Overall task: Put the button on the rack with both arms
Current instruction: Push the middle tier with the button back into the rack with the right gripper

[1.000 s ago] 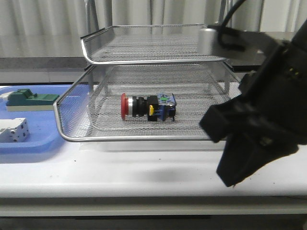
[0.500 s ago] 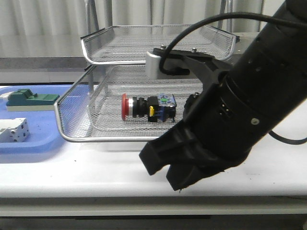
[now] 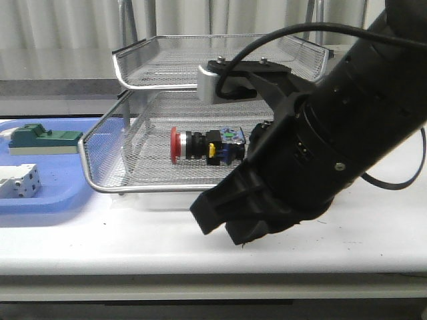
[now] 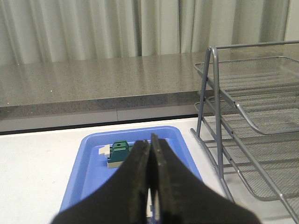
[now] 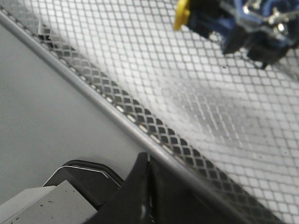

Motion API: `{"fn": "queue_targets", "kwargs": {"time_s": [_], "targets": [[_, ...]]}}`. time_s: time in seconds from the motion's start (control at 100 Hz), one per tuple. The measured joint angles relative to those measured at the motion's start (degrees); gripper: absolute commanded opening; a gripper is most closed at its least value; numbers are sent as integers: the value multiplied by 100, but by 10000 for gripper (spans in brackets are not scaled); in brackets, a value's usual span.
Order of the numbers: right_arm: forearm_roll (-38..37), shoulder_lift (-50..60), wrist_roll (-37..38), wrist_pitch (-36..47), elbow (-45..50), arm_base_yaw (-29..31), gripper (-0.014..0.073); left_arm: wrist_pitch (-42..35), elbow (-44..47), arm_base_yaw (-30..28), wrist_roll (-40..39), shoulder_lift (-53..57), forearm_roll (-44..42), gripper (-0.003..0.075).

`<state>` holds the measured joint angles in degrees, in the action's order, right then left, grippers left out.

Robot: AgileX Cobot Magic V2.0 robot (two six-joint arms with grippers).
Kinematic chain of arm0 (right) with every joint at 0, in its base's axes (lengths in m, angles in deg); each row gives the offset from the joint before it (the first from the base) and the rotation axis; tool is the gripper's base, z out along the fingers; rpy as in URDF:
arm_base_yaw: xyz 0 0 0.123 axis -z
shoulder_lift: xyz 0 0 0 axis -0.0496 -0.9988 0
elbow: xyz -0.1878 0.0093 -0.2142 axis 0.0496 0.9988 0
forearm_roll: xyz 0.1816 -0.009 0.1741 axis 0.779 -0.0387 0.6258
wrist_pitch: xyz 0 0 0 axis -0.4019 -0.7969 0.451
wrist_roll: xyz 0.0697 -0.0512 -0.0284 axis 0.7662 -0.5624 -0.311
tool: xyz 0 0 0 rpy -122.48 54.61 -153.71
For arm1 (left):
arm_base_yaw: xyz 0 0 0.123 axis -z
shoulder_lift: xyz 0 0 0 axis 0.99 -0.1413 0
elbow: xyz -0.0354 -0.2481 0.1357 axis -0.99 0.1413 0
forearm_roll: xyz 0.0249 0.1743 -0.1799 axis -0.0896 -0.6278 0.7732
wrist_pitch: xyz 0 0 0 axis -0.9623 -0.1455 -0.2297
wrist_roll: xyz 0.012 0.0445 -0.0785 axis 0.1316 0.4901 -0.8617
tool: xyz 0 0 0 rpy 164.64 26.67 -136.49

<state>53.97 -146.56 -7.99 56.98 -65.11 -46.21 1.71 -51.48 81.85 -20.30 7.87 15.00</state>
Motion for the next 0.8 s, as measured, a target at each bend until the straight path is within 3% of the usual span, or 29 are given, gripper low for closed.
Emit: {"fn": "queue_targets", "kwargs": {"time_s": [0.27, 0.8], "targets": [[-56, -109, 0, 227, -87, 229, -57, 0, 0, 0, 0, 0, 0, -20], [-501, -823, -36, 98, -1238, 1159, -57, 0, 0, 0, 0, 0, 0, -20]]}}
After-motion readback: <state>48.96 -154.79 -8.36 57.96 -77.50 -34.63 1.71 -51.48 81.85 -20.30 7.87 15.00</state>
